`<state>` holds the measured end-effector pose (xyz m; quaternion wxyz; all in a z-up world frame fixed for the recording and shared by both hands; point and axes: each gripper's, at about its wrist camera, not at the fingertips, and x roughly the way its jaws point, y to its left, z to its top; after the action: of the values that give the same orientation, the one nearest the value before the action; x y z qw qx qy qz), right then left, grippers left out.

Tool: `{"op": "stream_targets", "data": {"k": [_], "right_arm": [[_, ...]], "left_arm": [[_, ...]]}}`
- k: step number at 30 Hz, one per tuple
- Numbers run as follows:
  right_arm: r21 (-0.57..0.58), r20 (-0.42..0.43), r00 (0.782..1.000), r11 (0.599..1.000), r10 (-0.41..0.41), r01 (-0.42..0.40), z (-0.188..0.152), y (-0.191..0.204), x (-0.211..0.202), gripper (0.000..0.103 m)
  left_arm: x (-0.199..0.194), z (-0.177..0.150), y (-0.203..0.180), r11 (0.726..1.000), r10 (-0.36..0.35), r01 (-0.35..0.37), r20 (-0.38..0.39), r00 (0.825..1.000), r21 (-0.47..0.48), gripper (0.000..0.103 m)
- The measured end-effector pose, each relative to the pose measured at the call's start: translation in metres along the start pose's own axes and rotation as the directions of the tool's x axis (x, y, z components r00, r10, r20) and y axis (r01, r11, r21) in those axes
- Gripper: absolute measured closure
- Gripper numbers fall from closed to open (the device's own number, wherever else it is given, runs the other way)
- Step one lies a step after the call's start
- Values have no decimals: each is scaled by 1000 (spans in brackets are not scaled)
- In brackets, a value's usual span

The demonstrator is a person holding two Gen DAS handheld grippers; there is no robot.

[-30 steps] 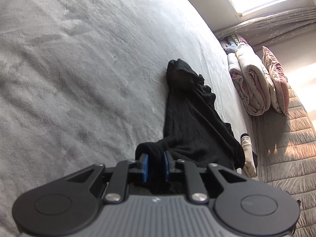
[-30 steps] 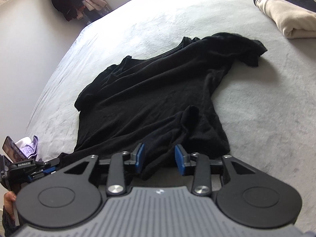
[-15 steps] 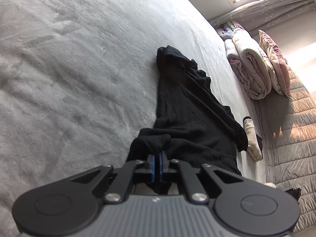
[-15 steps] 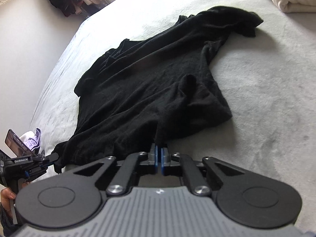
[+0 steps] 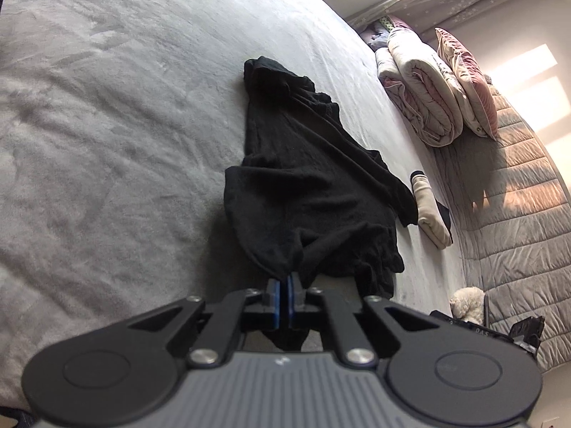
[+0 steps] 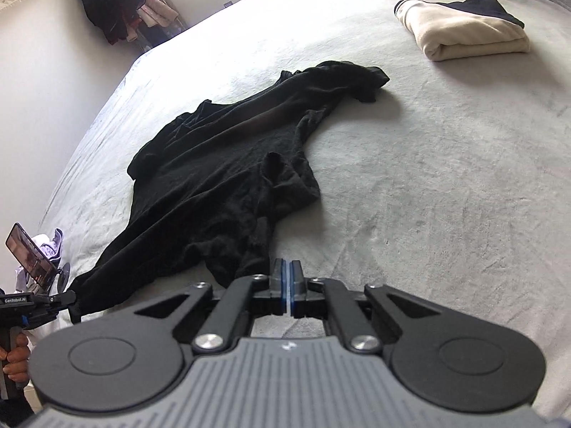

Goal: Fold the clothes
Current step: 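Tug the hem with both tools to flatten the black garment on the bed, then pull the black T-shirt hem taut with both tools closed on it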

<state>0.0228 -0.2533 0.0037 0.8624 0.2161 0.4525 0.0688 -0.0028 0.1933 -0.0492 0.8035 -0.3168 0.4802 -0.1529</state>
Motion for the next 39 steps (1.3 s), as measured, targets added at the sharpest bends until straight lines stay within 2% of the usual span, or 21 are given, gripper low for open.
{"op": "stream_targets", "data": {"k": [1,4,6,7,8,9,18,25,27,28,29,30,39], "right_arm": [[5,0,1000,1000,1,-1,-1,0,1,90],[19,-1,1000,1000,2,-2,-5,0,7,87],[26,-4,1000,1000,-5,5,-7,0,14,68],[27,-3,1000,1000,-8,8,-8,-1,18,62],[27,-3,1000,1000,-10,10,-8,-1,22,62],[26,-2,1000,1000,-13,13,-9,-1,26,62],[42,-38,998,998,43,-41,-10,10,57,62],[19,-65,997,999,51,-50,-9,22,79,63],[1,-71,996,999,45,-45,-10,24,84,78],[-7,-75,997,999,37,-38,-10,25,85,93],[-15,-78,997,999,28,-30,-10,26,86,99],[-19,-77,997,1000,23,-25,-10,26,84,99],[-46,-15,1000,999,-3,3,-4,13,8,100]], "left_arm": [[0,-1,0,1000,7,-7,-1,1000,2,99],[0,-4,1,1000,27,-27,-2,1000,9,98],[0,-6,1,999,41,-41,-3,999,14,91],[0,-7,1,999,48,-48,-3,999,16,82],[0,-8,1,998,55,-55,-4,998,18,73],[1,-9,1,998,62,-62,-4,998,21,71],[17,-13,6,995,96,-95,-46,994,20,59],[39,-20,10,994,113,-112,-70,991,10,62],[44,-22,6,993,114,-112,-71,991,24,66],[46,-22,5,993,117,-115,-77,990,29,80],[48,-23,4,992,120,-118,-82,989,35,89],[48,-23,3,992,120,-117,-88,989,37,97],[9,-29,-6,1000,-22,23,-85,996,17,97]]}}
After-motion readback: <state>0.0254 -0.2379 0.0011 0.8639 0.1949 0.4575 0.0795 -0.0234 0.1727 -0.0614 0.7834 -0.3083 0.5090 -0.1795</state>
